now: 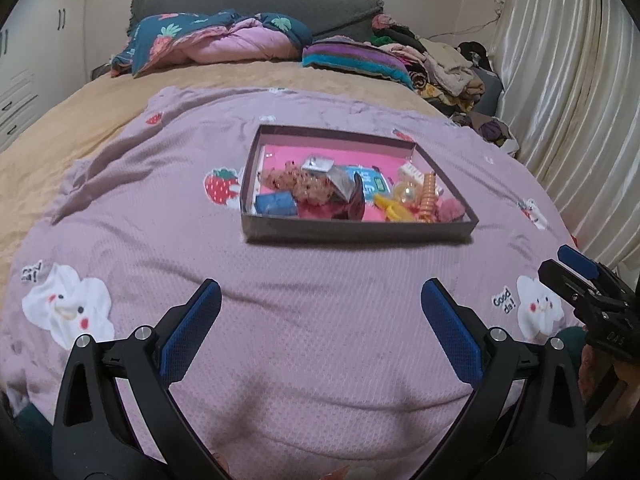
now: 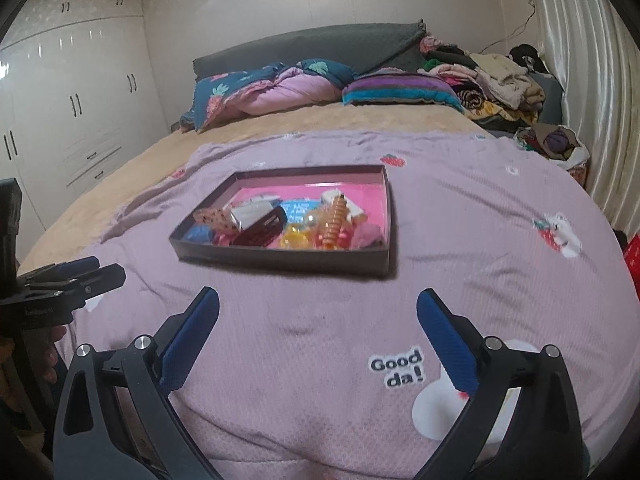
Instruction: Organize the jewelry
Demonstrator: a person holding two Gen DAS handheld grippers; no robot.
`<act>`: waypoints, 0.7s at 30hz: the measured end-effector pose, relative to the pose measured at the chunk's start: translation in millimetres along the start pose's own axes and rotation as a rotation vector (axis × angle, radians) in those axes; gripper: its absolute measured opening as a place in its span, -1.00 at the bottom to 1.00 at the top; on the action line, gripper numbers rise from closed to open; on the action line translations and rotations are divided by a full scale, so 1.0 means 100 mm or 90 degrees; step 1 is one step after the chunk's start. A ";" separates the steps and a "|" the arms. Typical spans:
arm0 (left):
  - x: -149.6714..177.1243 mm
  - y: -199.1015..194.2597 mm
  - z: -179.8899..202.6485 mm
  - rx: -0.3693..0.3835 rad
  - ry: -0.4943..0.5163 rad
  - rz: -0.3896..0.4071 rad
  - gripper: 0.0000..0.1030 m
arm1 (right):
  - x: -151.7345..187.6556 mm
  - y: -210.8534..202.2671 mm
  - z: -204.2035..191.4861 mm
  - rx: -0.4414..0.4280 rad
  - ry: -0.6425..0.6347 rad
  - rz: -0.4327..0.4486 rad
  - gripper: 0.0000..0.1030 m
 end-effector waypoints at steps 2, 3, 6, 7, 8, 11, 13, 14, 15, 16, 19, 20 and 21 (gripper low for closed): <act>0.04 0.02 -0.01 0.002 0.000 -0.001 0.82 | 0.06 0.05 -0.01 -0.002 0.000 -0.010 0.91; 0.05 0.04 -0.01 0.002 0.000 -0.003 0.81 | 0.07 0.06 -0.02 -0.002 -0.001 -0.014 0.91; 0.06 0.05 -0.01 0.004 -0.003 -0.003 0.82 | 0.11 0.08 -0.05 0.003 -0.012 -0.019 0.91; 0.07 0.05 -0.01 0.004 -0.002 -0.003 0.82 | 0.11 0.09 -0.07 0.003 -0.014 -0.019 0.91; 0.07 0.04 0.00 0.004 0.000 -0.002 0.82 | 0.11 0.09 -0.07 0.003 -0.016 -0.019 0.91; 0.07 0.04 0.01 0.006 0.000 -0.004 0.82 | 0.12 0.08 -0.07 0.005 -0.016 -0.020 0.91; 0.07 0.04 0.01 0.007 0.000 -0.003 0.82 | 0.13 0.08 -0.07 0.007 -0.017 -0.021 0.91; 0.07 0.04 0.02 0.007 0.000 -0.004 0.82 | 0.14 0.08 -0.07 0.008 -0.018 -0.021 0.91; 0.08 0.05 0.02 0.007 0.001 -0.005 0.82 | 0.15 0.08 -0.07 0.009 -0.018 -0.021 0.91; 0.08 0.05 0.02 0.006 0.001 -0.006 0.82 | 0.15 0.08 -0.07 0.010 -0.019 -0.021 0.91; 0.10 0.06 0.03 0.008 0.001 -0.009 0.82 | 0.17 0.07 -0.08 0.011 -0.020 -0.023 0.91; 0.10 0.06 0.03 0.008 0.001 -0.009 0.82 | 0.17 0.07 -0.08 0.011 -0.021 -0.023 0.91; 0.09 0.05 0.03 0.008 0.001 -0.008 0.82 | 0.17 0.07 -0.08 0.012 -0.021 -0.024 0.91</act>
Point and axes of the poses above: each gripper's, at about its wrist camera, not at the fingertips, and y roughly the way its jaws point, z to its right, x to its underside, the point moved 8 cm from there along y, roughly the way its jaws point, and after that the axes turned 11 degrees about -z, right-handed, at the moved point
